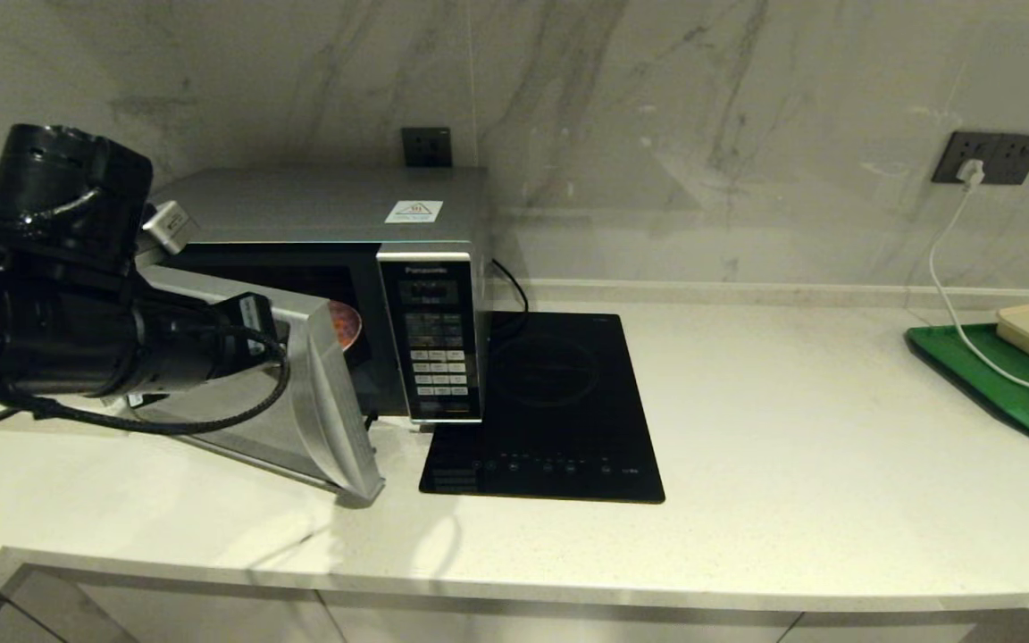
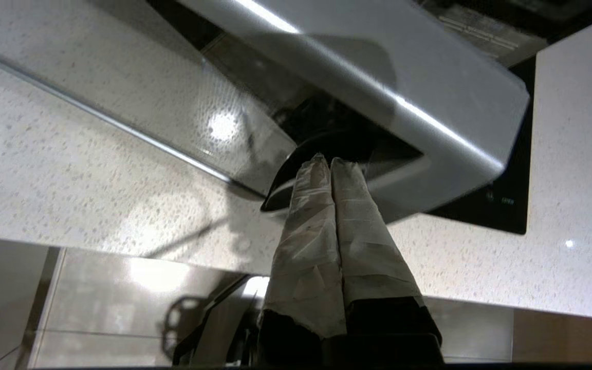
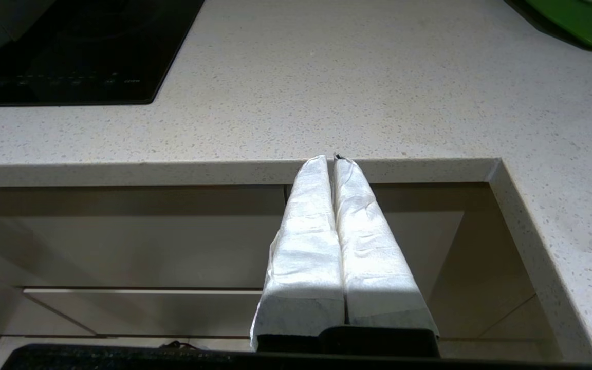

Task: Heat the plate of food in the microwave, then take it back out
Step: Close the microwave oven

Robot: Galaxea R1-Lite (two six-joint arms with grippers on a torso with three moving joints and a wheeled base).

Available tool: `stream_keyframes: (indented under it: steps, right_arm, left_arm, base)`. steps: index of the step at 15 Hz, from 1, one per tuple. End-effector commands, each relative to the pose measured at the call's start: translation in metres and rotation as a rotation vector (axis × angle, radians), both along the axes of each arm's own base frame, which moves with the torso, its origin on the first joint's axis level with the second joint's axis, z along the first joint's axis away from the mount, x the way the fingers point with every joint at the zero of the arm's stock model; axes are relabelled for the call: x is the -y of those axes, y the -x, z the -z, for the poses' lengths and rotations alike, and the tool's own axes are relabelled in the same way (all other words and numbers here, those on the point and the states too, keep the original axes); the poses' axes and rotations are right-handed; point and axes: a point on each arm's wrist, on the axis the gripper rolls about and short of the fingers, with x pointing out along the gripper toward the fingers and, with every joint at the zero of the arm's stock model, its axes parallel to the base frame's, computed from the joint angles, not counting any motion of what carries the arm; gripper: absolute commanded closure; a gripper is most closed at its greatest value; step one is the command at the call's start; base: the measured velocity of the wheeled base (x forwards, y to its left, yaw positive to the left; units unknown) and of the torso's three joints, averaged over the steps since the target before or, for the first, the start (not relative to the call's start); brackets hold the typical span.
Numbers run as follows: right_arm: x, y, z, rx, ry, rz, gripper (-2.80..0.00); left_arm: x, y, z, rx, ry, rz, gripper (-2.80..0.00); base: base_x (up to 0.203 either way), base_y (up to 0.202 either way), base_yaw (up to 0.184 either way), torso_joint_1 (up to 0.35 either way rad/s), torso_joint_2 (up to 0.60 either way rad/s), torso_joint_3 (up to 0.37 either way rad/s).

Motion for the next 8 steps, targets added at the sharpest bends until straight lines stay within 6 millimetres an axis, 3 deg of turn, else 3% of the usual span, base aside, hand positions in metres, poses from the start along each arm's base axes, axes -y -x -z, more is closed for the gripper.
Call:
stream_keyframes:
  steps: [1,8]
  right_arm:
    - [0.000,0.000,0.000,-0.002,0.000,0.000,0.00]
    - [0.000,0.000,0.000,-0.002,-0.001,0.001,0.00]
  left_arm:
    - [0.008,-0.015,0.010,0.000,0.001,0.011,0.00]
    - [0.021,-0.042,0.019,0.087,0.026,0.021,0.00]
  base:
    - [0.000,0.000,0.000,0.000,0.00,0.000]
    - [0.000,0.000,0.000,0.000,0.00,0.000]
